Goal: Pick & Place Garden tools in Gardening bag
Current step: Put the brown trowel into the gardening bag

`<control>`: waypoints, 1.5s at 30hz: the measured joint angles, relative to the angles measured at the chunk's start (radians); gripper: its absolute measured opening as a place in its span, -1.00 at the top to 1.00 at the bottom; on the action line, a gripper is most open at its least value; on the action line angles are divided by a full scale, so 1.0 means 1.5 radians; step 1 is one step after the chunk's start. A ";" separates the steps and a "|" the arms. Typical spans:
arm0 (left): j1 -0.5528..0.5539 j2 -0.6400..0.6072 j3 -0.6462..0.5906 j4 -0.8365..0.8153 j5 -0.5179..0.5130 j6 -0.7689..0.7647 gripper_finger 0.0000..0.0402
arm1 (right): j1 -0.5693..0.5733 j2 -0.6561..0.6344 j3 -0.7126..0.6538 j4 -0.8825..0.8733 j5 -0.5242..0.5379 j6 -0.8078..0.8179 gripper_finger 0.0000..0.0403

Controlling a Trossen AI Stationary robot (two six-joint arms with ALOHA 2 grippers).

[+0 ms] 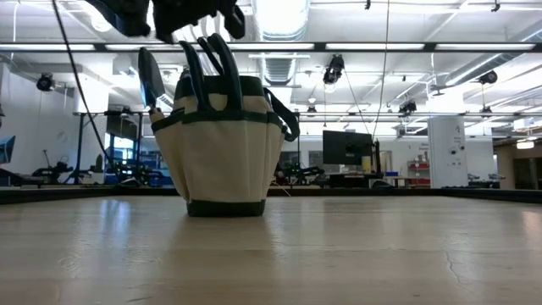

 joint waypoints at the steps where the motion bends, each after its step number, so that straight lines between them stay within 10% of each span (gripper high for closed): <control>1: 0.000 -0.014 0.003 -0.048 -0.011 0.043 1.00 | -0.006 -0.004 -0.003 -0.010 -0.026 0.023 -0.20; 9: -0.001 -0.108 0.045 -0.451 -0.230 0.367 1.00 | -0.016 -0.009 -0.023 -0.037 -0.090 0.087 -0.13; 17: -0.001 -0.151 0.098 -0.691 -0.390 0.484 1.00 | -0.020 -0.020 -0.048 -0.115 -0.088 0.210 -0.11; 45: -0.070 -0.079 0.236 -0.917 -0.282 0.669 1.00 | -0.054 -0.037 -0.119 -0.270 -0.085 0.411 -0.11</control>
